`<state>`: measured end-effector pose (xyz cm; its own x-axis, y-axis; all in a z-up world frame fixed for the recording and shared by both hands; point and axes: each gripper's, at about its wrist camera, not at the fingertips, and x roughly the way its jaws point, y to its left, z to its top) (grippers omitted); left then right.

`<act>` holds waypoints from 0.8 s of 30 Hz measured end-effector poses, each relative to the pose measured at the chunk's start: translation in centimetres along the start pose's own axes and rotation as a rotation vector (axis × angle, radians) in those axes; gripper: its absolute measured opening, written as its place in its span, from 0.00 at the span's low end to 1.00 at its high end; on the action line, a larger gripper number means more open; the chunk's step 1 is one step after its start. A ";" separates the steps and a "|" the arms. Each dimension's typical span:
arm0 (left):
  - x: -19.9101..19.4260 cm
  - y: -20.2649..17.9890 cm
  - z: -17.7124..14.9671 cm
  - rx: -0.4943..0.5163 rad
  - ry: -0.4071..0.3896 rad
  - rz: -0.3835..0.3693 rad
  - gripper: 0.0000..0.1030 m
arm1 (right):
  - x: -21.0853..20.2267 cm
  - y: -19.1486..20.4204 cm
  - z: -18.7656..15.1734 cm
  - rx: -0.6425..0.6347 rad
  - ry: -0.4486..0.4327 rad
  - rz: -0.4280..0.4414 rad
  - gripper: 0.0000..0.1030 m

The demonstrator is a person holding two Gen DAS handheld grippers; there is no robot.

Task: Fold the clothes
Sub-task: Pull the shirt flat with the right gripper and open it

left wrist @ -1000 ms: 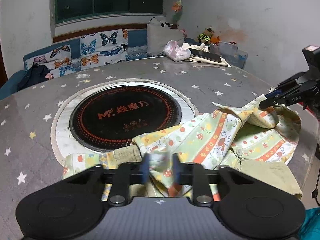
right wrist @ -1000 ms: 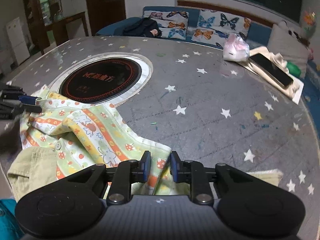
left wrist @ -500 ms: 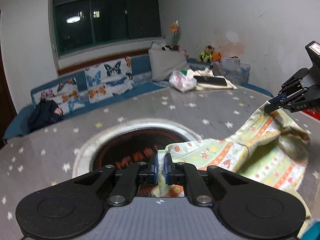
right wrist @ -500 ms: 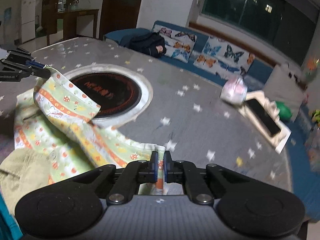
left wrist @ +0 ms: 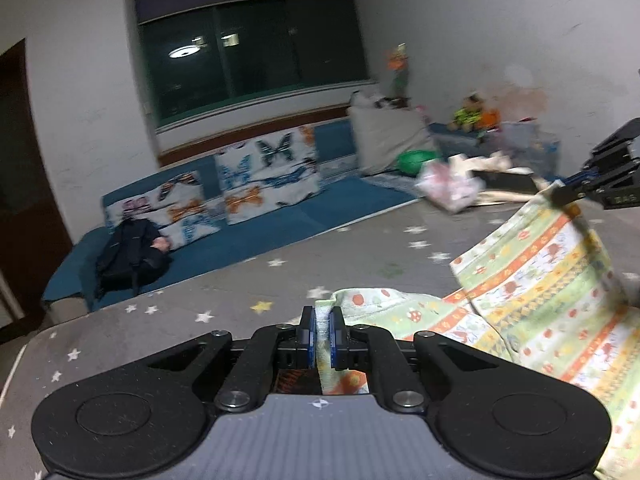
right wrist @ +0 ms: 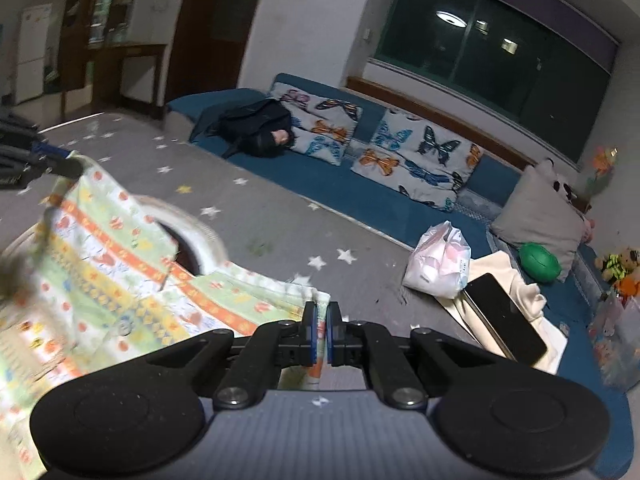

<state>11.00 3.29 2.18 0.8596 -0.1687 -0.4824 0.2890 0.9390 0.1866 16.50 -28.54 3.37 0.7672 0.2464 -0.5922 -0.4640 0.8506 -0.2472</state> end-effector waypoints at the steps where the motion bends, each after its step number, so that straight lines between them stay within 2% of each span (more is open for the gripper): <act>1: 1.2 0.2 -0.1 -0.010 0.015 0.010 0.07 | 1.3 -0.2 0.1 0.020 0.006 -0.007 0.03; 6: 6.5 0.7 -1.5 -0.023 0.115 0.054 0.07 | 8.6 -0.7 -1.7 0.111 0.108 -0.017 0.05; 7: 7.3 0.8 -1.8 -0.019 0.134 0.058 0.08 | 9.6 -0.8 -2.0 0.120 0.128 -0.020 0.07; 12: 9.4 0.8 -2.9 0.008 0.177 0.060 0.09 | 8.8 -0.2 -2.4 0.096 0.103 0.007 0.20; 14: 10.0 0.6 -3.0 0.021 0.187 0.061 0.08 | 8.1 0.6 -2.2 0.094 0.097 0.085 0.25; 18: 11.1 0.6 -3.3 0.019 0.208 0.070 0.08 | 8.3 2.9 -2.2 0.106 0.123 0.245 0.26; 19: 11.3 0.7 -3.3 0.018 0.209 0.073 0.08 | 8.7 3.5 -2.1 0.102 0.128 0.262 0.26; 24: 11.9 1.2 -3.0 0.013 0.211 0.084 0.08 | 10.8 6.1 -1.9 0.047 0.126 0.257 0.28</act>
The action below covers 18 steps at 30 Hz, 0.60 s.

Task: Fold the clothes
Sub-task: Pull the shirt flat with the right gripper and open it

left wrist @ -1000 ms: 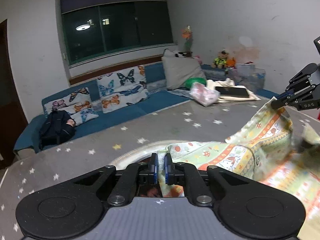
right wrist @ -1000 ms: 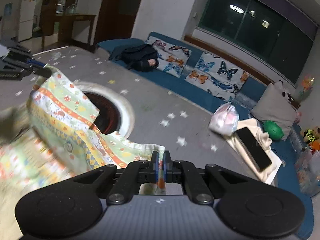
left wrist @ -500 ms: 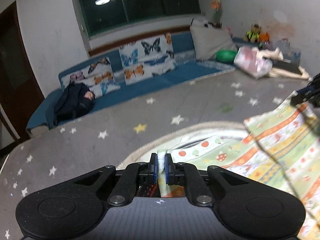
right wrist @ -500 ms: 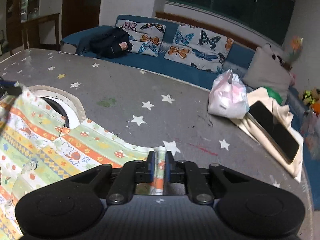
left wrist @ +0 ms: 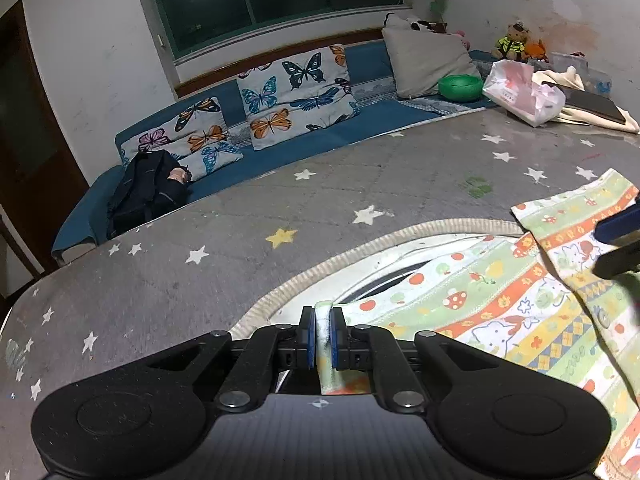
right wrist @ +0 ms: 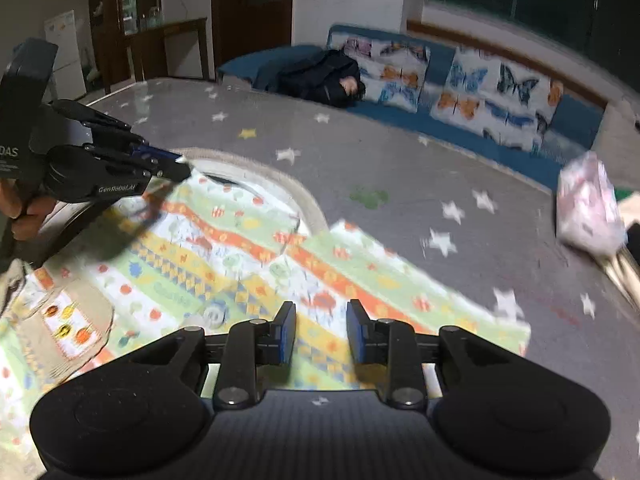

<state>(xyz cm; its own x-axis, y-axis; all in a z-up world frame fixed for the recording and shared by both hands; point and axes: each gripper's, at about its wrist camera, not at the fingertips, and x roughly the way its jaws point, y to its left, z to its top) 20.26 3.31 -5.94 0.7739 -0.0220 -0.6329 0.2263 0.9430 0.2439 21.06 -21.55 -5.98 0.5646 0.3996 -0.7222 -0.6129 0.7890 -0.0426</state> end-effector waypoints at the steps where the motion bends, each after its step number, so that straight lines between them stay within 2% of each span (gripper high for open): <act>1: 0.1 0.1 0.1 -0.001 0.002 0.003 0.08 | 0.2 0.3 0.1 -0.006 -0.006 -0.003 0.28; 6: 0.7 0.8 0.8 -0.036 0.021 0.011 0.12 | 1.4 1.0 0.9 -0.016 -0.025 -0.016 0.29; 10: 0.4 1.5 1.1 -0.088 0.042 0.006 0.22 | 1.2 1.1 1.4 0.010 -0.028 -0.018 0.32; 12: -0.4 1.9 1.1 -0.110 0.046 -0.006 0.34 | 0.6 1.4 1.3 0.003 -0.026 -0.017 0.38; 13: -0.9 1.9 1.0 -0.114 0.040 -0.003 0.44 | 0.1 1.7 1.2 -0.002 -0.026 -0.015 0.42; 18: -3.8 1.8 0.2 -0.128 0.028 -0.010 0.51 | -2.3 3.7 0.4 -0.039 -0.002 0.006 0.52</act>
<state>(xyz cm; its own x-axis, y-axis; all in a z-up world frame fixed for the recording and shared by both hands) 17.86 5.03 -3.00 0.7550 -0.0245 -0.6553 0.1552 0.9776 0.1423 17.70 -19.37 -4.16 0.5616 0.4052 -0.7214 -0.6376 0.7676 -0.0653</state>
